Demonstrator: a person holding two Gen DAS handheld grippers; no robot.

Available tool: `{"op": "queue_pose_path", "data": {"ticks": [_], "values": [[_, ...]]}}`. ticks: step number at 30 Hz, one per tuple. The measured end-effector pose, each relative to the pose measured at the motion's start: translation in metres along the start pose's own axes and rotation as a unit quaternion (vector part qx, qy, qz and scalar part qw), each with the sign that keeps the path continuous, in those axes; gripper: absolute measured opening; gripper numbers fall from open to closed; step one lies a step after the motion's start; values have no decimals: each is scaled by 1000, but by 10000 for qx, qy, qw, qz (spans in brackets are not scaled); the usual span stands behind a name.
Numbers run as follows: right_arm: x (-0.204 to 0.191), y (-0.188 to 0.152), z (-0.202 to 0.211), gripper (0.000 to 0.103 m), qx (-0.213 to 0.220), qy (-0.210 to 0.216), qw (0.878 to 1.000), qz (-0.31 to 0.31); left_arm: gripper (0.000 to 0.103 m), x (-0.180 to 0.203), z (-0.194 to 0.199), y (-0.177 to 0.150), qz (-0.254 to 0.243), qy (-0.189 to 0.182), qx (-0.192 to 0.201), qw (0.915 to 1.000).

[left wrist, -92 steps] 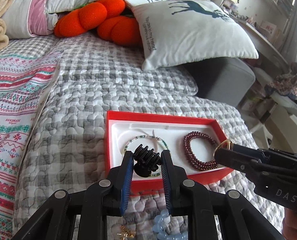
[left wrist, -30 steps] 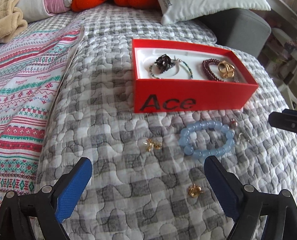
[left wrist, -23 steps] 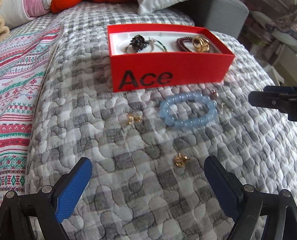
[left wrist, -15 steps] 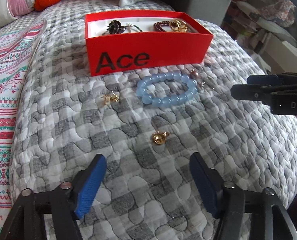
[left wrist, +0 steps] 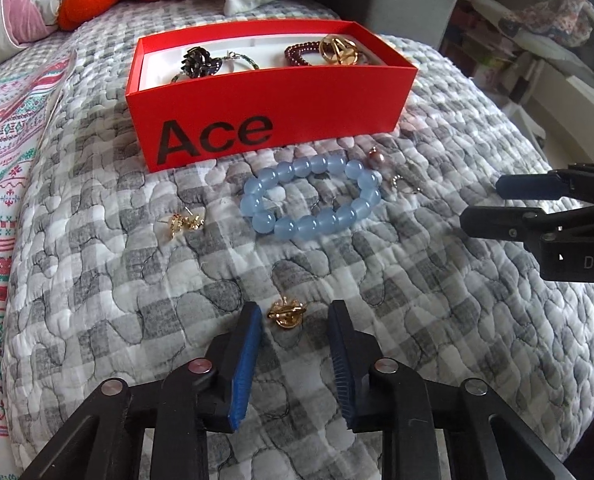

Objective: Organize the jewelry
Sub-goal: 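Grasp the gold earring with the left tool while the right tool grasps the pearl earring, then carry both earrings into the red box and open both tools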

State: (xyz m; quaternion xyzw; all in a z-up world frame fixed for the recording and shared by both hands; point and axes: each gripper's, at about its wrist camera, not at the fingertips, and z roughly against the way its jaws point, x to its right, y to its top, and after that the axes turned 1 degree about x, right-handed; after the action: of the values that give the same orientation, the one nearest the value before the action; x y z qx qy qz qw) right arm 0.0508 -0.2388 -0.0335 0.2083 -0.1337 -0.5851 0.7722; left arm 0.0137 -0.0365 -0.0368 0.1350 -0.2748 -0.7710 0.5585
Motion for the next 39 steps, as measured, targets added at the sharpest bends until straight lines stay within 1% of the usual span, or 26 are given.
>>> {"op": "queue_pose_path", "data": {"ticks": [2,9,13,17,22,27,28,29,32,34,37,39], "values": [[0,-1,0,65,3,-8,10000,-5,13,1,-1,2,-43,112,15,9999],[-4,9,-1,65,16,58,10000,-9,13,-5,2,6,142,38,27,9999],[-10,16,-2,65,70,105,9999,26,13,-13,6,8,236,72,83,9997],[-14,21,-8,65,110,144,9998,26,13,-20,9,9,347,83,101,9993],[-17,30,-18,63,129,146,9998,-17,13,-23,11,8,363,69,119,9992],[-19,37,-24,44,185,95,9998,62,13,-27,13,9,378,64,139,9992],[-20,39,-25,37,185,90,9998,61,13,-28,13,9,386,65,141,9991],[-20,40,-26,33,183,92,9998,65,13,-29,13,9,396,66,144,9991],[-23,44,-29,24,180,111,9997,143,13,-31,13,10,428,70,146,9990],[-26,47,-32,20,180,87,9995,242,13,-33,12,11,447,74,136,9989],[-33,48,-35,19,179,64,9989,419,13,-34,10,11,472,90,112,9988],[-37,50,-37,14,160,88,9983,558,13,-34,9,12,476,100,102,9988]]}}
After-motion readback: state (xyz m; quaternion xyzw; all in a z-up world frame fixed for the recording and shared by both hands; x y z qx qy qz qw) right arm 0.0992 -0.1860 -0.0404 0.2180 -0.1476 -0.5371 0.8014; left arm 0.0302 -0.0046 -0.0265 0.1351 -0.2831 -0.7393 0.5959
